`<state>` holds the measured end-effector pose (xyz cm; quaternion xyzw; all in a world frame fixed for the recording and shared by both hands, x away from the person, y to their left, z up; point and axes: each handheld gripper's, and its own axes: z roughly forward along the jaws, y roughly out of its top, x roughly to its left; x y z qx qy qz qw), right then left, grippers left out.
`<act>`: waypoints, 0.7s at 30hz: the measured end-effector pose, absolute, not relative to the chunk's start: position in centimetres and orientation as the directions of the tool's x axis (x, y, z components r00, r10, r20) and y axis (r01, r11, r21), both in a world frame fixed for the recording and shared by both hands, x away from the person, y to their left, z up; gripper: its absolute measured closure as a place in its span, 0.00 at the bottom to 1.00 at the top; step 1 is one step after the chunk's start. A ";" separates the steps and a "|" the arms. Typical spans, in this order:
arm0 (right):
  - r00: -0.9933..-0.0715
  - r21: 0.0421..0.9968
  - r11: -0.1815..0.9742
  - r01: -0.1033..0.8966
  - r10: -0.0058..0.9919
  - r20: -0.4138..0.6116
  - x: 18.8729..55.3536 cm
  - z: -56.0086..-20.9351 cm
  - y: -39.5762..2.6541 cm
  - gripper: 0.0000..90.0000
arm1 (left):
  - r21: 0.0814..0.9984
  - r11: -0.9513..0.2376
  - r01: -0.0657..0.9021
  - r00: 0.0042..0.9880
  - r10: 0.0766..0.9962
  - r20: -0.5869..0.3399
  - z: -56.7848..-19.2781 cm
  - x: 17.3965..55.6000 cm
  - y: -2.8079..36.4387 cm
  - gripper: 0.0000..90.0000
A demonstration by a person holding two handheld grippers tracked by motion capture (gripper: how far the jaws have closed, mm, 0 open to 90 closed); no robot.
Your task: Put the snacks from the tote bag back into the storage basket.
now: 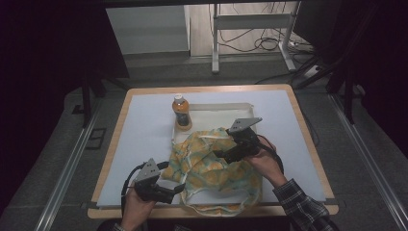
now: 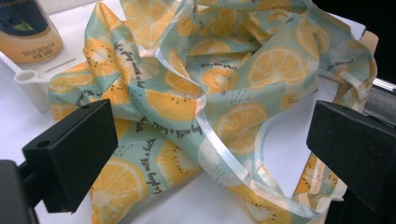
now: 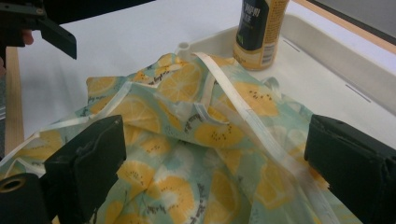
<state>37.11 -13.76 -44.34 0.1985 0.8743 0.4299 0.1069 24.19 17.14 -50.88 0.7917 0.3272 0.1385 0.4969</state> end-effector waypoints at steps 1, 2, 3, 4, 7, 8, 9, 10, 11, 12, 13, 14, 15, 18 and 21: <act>-0.897 0.793 0.552 0.257 0.441 -0.017 37.0 -44.4 -13.9 0.06 | 0.878 -0.292 0.380 0.747 0.656 -0.105 -50.9 24.2 17.1 0.02; -0.898 0.792 0.553 0.258 0.441 -0.016 36.8 -44.4 -14.0 0.06 | 0.878 -0.293 0.379 0.747 0.656 -0.104 -50.9 24.2 17.1 0.02; -0.898 0.791 0.555 0.257 0.440 -0.017 36.7 -44.4 -14.1 0.06 | 0.878 -0.294 0.378 0.748 0.656 -0.102 -50.9 24.2 17.1 0.02; -0.897 0.791 0.555 0.259 0.443 -0.017 36.6 -44.5 -14.2 0.06 | 0.878 -0.294 0.377 0.748 0.656 -0.100 -50.9 24.2 17.1 0.02; -0.896 0.789 0.555 0.262 0.444 -0.015 36.2 -44.6 -14.6 0.06 | 0.879 -0.294 0.376 0.748 0.657 -0.099 -50.9 24.2 17.1 0.02; -0.895 0.789 0.555 0.264 0.447 -0.015 36.1 -44.6 -14.7 0.06 | 0.879 -0.294 0.376 0.747 0.657 -0.099 -50.9 24.2 17.1 0.02; -0.895 0.788 0.556 0.263 0.445 -0.015 36.0 -44.6 -14.8 0.06 | 0.879 -0.295 0.376 0.747 0.657 -0.099 -50.9 24.2 17.1 0.02; -0.894 0.787 0.556 0.266 0.447 -0.014 35.9 -44.6 -14.9 0.06 | 0.879 -0.295 0.376 0.747 0.657 -0.099 -50.9 24.2 17.1 0.02; -0.895 0.787 0.557 0.266 0.446 -0.014 35.8 -44.7 -15.1 0.06 | 0.878 -0.295 0.376 0.747 0.657 -0.099 -50.9 24.2 17.1 0.02; -0.894 0.787 0.556 0.268 0.448 -0.013 35.7 -44.7 -15.2 0.06 | 0.878 -0.295 0.376 0.747 0.658 -0.098 -50.9 24.2 17.1 0.02; -0.894 0.786 0.557 0.268 0.448 -0.012 35.6 -44.7 -15.3 0.05 | 0.878 -0.295 0.376 0.747 0.657 -0.099 -50.9 24.2 17.1 0.02; -0.893 0.785 0.557 0.270 0.450 -0.012 35.5 -44.8 -15.4 0.05 | 0.878 -0.295 0.377 0.747 0.657 -0.099 -50.9 24.2 17.1 0.02; -0.893 0.785 0.557 0.271 0.449 -0.011 35.4 -44.8 -15.6 0.05 | 0.877 -0.296 0.377 0.747 0.658 -0.099 -51.0 24.2 17.1 0.02; -0.892 0.787 0.552 0.276 0.452 -0.004 35.1 -44.9 -15.9 0.05 | 0.876 -0.297 0.379 0.747 0.657 -0.100 -51.0 24.2 17.1 0.02; -0.890 0.787 0.548 0.285 0.456 0.004 34.7 -45.0 -16.2 0.05 | 0.874 -0.301 0.380 0.747 0.657 -0.098 -51.0 24.3 17.1 0.02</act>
